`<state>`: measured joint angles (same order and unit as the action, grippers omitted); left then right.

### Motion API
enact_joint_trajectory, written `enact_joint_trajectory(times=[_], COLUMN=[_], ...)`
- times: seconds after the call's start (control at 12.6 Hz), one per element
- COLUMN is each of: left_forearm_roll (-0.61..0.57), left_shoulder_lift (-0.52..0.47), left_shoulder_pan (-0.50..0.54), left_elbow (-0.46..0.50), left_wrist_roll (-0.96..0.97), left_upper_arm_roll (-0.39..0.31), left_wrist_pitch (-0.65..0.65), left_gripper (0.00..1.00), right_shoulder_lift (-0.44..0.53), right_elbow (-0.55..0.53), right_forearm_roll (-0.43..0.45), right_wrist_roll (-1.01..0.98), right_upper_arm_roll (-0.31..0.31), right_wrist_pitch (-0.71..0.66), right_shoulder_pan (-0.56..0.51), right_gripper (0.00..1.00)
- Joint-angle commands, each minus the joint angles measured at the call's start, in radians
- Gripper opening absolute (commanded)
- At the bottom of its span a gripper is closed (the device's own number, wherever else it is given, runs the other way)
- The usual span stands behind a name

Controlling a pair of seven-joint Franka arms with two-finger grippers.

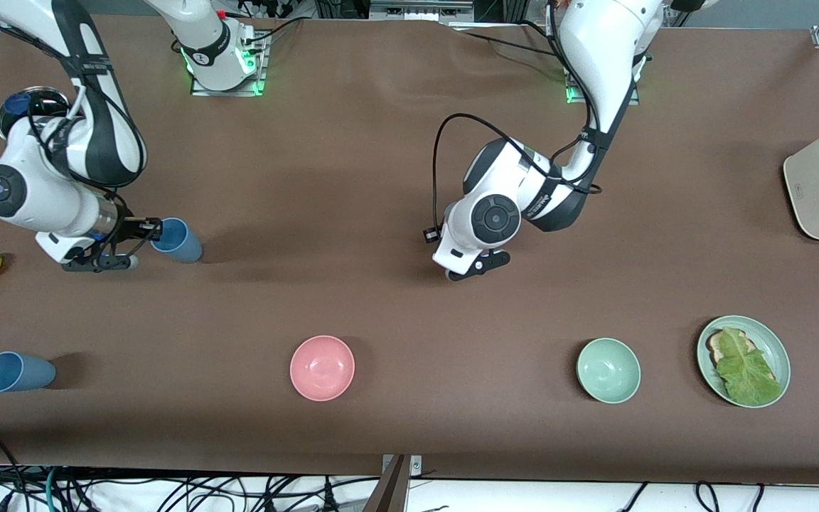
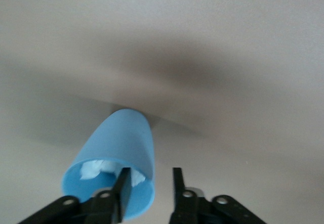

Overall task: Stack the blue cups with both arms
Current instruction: 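Carry the tissue cup to the table center with the left gripper, set down, then lift the blue cup with the right gripper while the left gripper withdraws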

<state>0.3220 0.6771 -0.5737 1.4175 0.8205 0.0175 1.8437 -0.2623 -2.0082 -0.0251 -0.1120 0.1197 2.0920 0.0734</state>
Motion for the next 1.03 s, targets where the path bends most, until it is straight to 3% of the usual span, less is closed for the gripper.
enact_joint_trajectory(times=[0.0,0.24,0.47,0.71,0.87,0.95], left_forearm_roll=[0.015,0.008,-0.125,-0.242,-0.261,-0.262], left_shoulder_lift=[-0.004,-0.005,-0.043,-0.065,-0.068,-0.067], left_shoulder_pan=[0.055,0.156,0.254,0.343,0.434,0.475], left_elbow=[-0.138,-0.277,-0.284,-0.269,-0.269,-0.269], left_wrist_roll=[-0.004,-0.111,-0.344,-0.528,-0.682,-0.726], left_upper_arm_roll=[-0.004,-0.016,-0.025,-0.027,-0.028,-0.028], left_wrist_pitch=[-0.208,-0.43,-0.489,-0.491,-0.48,-0.477], left_gripper=[1.0,1.0,1.0,1.0,1.0,1.0], right_shoulder_lift=[0.001,-0.005,0.005,0.009,0.009,0.003], right_elbow=[0.141,0.226,0.258,0.325,0.353,0.365], right_forearm_roll=[-0.013,-0.048,-0.081,-0.076,-0.058,-0.041], right_wrist_roll=[-0.015,0.017,0.214,0.571,0.868,1.003], right_upper_arm_roll=[-0.008,-0.049,-0.162,-0.36,-0.519,-0.57], right_wrist_pitch=[-0.143,-0.217,-0.257,-0.306,-0.3,-0.29], right_shoulder_pan=[0.005,0.014,0.028,0.036,0.043,0.071], right_gripper=[0.0,0.0,0.0,0.0,0.0,0.0])
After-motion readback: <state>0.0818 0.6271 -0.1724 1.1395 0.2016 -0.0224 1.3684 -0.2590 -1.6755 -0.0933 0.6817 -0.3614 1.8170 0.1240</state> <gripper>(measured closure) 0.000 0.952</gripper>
